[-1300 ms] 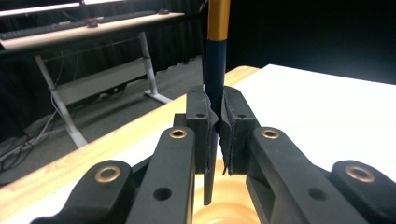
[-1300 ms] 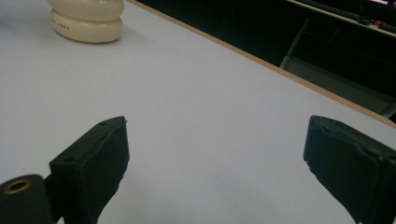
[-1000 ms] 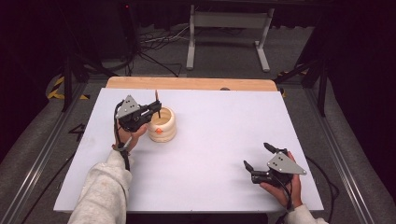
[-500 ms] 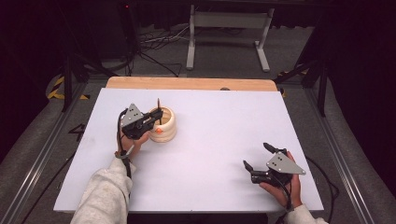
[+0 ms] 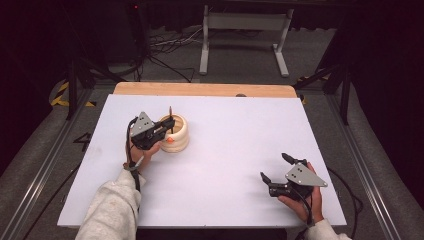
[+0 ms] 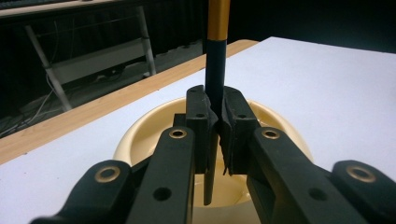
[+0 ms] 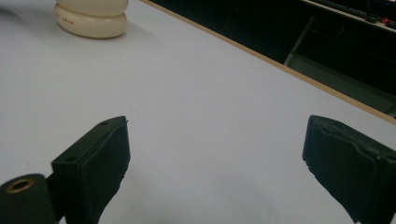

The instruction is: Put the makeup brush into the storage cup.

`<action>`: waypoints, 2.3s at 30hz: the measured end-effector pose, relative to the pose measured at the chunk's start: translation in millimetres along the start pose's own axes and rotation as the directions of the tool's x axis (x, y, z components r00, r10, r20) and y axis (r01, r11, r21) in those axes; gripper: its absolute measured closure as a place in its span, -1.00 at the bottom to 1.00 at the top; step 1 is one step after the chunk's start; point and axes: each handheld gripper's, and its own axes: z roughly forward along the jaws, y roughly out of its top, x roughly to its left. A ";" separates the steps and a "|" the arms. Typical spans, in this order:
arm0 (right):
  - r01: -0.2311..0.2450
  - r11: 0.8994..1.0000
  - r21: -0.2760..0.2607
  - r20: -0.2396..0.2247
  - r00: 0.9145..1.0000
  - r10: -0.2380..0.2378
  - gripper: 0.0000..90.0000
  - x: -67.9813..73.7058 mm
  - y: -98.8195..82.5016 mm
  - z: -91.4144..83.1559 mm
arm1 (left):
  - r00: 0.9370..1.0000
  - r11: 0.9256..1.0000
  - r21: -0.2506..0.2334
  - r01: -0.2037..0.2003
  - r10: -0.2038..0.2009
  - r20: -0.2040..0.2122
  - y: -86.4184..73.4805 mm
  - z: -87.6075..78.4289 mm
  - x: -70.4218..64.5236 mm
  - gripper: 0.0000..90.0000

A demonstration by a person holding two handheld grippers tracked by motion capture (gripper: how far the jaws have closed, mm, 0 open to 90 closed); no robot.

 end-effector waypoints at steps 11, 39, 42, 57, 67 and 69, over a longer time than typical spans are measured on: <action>0.002 1.000 0.010 -0.007 1.000 -0.002 -0.82 -0.5 -0.8 0.7 | 1.000 1.000 0.016 -0.007 0.007 -0.008 -0.2 0.9 0.9 0.84; 0.008 1.000 0.015 0.013 1.000 -0.009 -0.82 -1.6 -0.6 -0.3 | 0.992 0.996 0.041 -0.076 0.079 -0.093 12.8 -12.3 -1.5 0.11; 0.008 1.000 0.018 0.009 1.000 -0.008 -0.82 -1.3 -0.6 0.1 | 0.991 0.996 0.038 -0.075 0.079 -0.108 15.4 -15.6 -2.0 -0.03; 0.011 1.000 0.023 0.005 1.000 -0.011 -0.82 -0.7 -0.5 0.4 | 0.988 0.998 0.029 -0.055 0.058 -0.142 18.9 -33.4 4.5 -0.56; 0.014 1.000 0.025 0.004 1.000 -0.014 -0.81 -0.1 -0.2 0.6 | 0.990 0.998 0.041 -0.052 0.057 -0.131 19.4 -42.8 7.5 -0.81; 0.014 1.000 0.025 0.005 1.000 -0.014 -0.81 0.1 0.0 0.5 | 0.990 0.998 0.044 -0.054 0.059 -0.129 19.8 -44.6 7.3 -0.84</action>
